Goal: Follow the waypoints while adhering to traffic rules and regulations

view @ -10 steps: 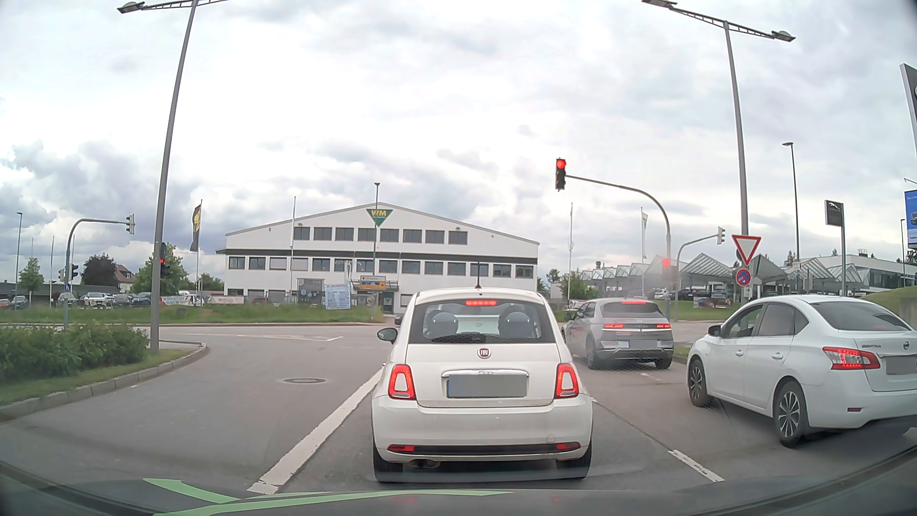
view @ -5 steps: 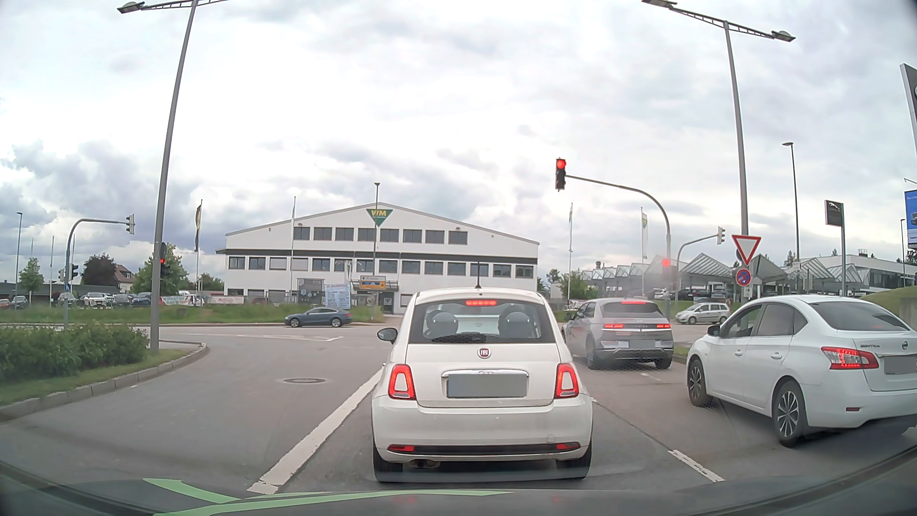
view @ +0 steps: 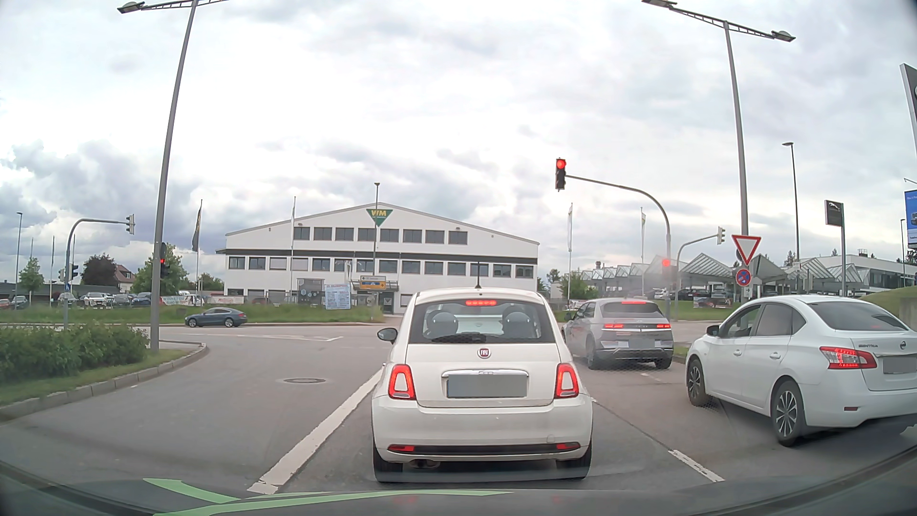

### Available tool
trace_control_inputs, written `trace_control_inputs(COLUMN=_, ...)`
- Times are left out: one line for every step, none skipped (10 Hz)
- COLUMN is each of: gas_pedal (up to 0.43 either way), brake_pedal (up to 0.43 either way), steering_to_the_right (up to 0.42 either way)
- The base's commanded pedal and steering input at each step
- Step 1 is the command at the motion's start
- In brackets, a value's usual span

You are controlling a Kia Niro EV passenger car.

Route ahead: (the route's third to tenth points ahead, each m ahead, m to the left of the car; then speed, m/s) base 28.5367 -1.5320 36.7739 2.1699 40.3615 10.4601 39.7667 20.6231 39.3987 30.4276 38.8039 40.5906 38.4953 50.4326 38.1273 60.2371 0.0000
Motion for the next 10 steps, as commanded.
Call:
trace_control_inputs(gas_pedal=0.0, brake_pedal=0.335, steering_to_the_right=-0.001)
trace_control_inputs(gas_pedal=0.0, brake_pedal=0.335, steering_to_the_right=-0.001)
trace_control_inputs(gas_pedal=0.0, brake_pedal=0.335, steering_to_the_right=-0.001)
trace_control_inputs(gas_pedal=0.0, brake_pedal=0.335, steering_to_the_right=-0.001)
trace_control_inputs(gas_pedal=0.0, brake_pedal=0.335, steering_to_the_right=-0.001)
trace_control_inputs(gas_pedal=0.0, brake_pedal=0.335, steering_to_the_right=-0.001)
trace_control_inputs(gas_pedal=0.0, brake_pedal=0.335, steering_to_the_right=-0.001)
trace_control_inputs(gas_pedal=0.0, brake_pedal=0.335, steering_to_the_right=-0.001)
trace_control_inputs(gas_pedal=0.0, brake_pedal=0.335, steering_to_the_right=-0.001)
trace_control_inputs(gas_pedal=0.0, brake_pedal=0.335, steering_to_the_right=-0.001)
